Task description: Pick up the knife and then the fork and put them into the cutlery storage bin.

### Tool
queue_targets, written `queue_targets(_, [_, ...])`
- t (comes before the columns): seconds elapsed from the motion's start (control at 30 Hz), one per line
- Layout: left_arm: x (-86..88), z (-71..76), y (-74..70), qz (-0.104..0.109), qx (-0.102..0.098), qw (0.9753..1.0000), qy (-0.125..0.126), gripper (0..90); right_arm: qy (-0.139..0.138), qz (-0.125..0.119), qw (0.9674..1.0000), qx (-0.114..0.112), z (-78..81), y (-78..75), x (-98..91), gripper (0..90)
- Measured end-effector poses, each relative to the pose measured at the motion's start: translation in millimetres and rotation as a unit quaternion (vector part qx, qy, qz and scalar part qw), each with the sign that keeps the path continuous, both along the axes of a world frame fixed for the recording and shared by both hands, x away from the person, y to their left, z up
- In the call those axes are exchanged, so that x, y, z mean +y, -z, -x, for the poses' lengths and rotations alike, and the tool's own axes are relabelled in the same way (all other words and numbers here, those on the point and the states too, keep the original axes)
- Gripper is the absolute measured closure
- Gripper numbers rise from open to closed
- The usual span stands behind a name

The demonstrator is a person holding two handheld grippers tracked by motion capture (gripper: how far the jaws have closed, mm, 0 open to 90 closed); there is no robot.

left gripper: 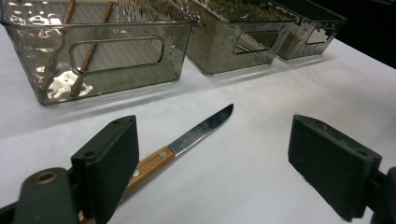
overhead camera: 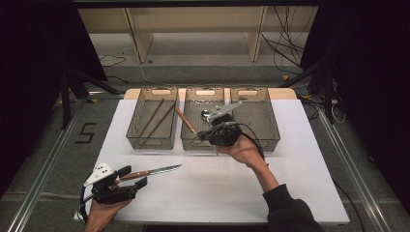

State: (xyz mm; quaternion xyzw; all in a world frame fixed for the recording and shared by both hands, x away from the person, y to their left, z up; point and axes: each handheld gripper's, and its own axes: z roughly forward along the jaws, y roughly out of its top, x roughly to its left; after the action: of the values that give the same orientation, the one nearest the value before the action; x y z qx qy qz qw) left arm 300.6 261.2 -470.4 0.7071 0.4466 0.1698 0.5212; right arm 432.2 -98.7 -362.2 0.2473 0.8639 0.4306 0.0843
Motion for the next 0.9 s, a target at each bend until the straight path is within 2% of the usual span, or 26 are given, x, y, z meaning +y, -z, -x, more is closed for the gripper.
queue_targets(0.17, [-0.1,-0.2,0.0,-0.001,0.001,1.0,0.0,16.0,0.067,-0.002,0.9977,0.004,-19.7,-5.4,-43.0,89.6])
queue_targets(0.3, [-0.5,-0.6,0.0,0.0,0.001,1.0,0.0,16.0,0.118,-0.001,0.993,0.007,-35.6,-3.6,-73.8,89.6])
queue_targets(0.4, [-0.8,-0.6,-0.1,-0.002,0.001,1.0,0.001,16.0,0.144,0.001,0.9895,0.011,-44.9,-0.3,-88.4,89.6])
queue_targets(0.63, [-0.5,-0.8,0.1,-0.001,0.002,1.0,0.001,16.0,0.196,0.01,0.9803,0.024,-64.1,10.6,-109.2,89.6])
queue_targets(0.9, [-0.1,-1.0,0.2,0.001,0.001,1.0,0.0,16.0,0.234,0.032,0.9705,0.05,-83.6,27.4,-115.0,89.5])
